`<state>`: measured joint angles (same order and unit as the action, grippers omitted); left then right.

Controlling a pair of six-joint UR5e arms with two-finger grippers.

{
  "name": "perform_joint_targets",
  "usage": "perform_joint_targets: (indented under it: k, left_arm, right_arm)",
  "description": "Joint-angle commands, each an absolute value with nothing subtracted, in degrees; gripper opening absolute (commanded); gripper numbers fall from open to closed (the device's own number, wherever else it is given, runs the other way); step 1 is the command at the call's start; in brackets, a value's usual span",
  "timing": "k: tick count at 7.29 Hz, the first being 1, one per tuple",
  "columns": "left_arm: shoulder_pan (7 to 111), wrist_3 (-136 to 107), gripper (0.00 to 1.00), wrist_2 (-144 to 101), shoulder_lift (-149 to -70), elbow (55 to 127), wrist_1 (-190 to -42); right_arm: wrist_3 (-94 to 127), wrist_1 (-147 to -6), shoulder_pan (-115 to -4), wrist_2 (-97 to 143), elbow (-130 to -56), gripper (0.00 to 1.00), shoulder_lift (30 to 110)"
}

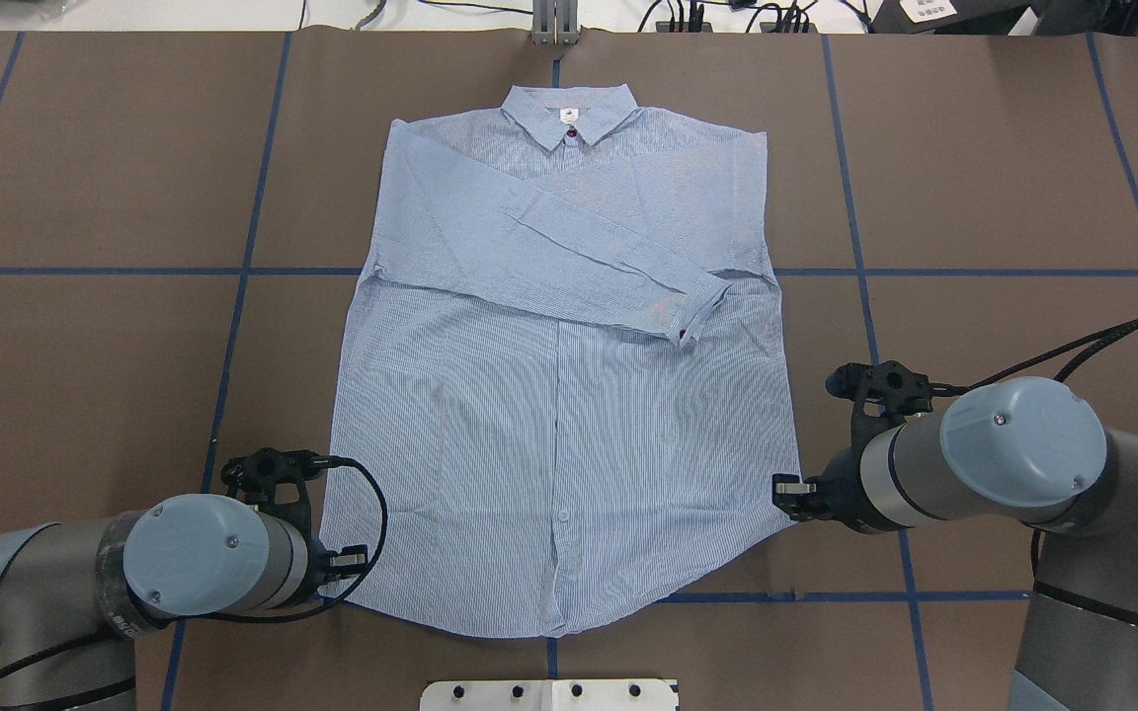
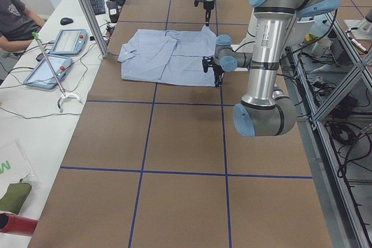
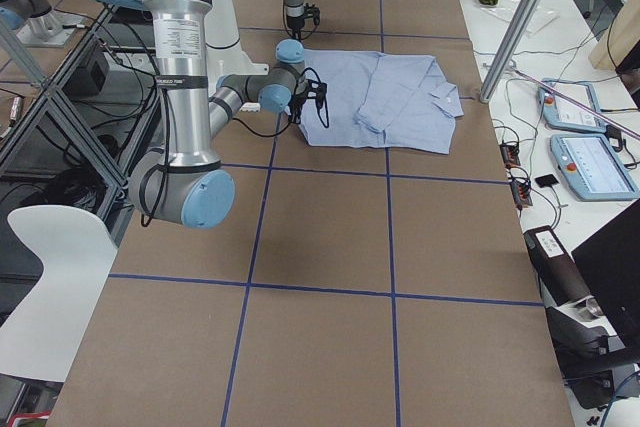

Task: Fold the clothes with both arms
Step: 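Lower both grippers onto the hem corners nearest the robot and grasp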

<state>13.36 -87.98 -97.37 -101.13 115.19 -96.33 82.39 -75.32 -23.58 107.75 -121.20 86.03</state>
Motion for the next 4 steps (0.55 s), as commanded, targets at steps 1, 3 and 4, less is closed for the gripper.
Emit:
perform_joint_targets:
  k: [1, 3, 4]
  left_arm:
    - [13.36, -88.07, 0.14, -97.47, -101.16, 115.31, -96.24]
    - [13.36, -88.07, 0.00, -97.56, -101.25, 115.40, -96.24]
    - [13.36, -88.94, 0.00, -97.56, -101.25, 116.01, -96.24]
  right_arm:
    - [82.35, -75.32, -23.64, 107.75, -121.20, 0.00, 86.04]
    - [82.35, -75.32, -23.73, 107.75, -121.20, 0.00, 86.04]
    - [82.35, -75.32, -23.73, 107.75, -121.20, 0.00, 85.96]
